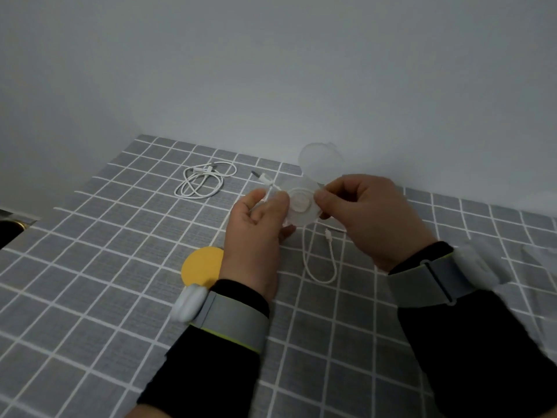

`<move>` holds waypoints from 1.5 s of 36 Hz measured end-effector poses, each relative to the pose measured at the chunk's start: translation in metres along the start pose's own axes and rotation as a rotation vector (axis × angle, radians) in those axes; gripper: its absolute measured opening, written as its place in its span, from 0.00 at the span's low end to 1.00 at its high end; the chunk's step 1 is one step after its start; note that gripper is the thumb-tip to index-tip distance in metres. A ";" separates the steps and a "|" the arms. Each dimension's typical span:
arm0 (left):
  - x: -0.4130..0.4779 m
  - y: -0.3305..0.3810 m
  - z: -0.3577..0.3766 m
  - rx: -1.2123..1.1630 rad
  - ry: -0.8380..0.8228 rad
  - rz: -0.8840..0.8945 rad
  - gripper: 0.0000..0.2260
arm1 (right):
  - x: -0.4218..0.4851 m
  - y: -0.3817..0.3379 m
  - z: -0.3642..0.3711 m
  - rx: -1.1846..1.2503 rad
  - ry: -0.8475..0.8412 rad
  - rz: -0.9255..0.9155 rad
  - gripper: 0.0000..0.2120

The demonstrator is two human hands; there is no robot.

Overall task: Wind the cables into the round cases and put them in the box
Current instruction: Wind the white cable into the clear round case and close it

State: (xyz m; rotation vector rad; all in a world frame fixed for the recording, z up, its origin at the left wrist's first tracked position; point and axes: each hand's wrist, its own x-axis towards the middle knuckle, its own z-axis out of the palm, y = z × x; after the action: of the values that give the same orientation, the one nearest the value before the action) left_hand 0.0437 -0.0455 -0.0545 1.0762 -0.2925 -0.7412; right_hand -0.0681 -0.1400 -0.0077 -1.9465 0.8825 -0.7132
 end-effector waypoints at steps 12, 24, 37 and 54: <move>-0.007 -0.003 -0.001 0.132 -0.179 -0.017 0.04 | 0.000 -0.002 -0.021 -0.153 -0.115 -0.089 0.06; -0.005 0.005 -0.001 -0.035 0.019 0.006 0.05 | 0.002 0.013 0.023 0.139 -0.066 0.047 0.05; -0.004 0.008 0.001 -0.230 0.057 0.018 0.07 | -0.010 0.008 0.050 0.366 -0.097 0.102 0.04; -0.004 0.004 -0.001 -0.090 0.060 -0.033 0.14 | -0.010 0.008 0.047 0.184 0.061 0.045 0.08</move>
State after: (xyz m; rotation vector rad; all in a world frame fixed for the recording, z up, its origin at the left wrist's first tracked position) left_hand 0.0430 -0.0408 -0.0510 1.0183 -0.1885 -0.7435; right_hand -0.0409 -0.1128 -0.0381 -1.7449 0.8636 -0.8028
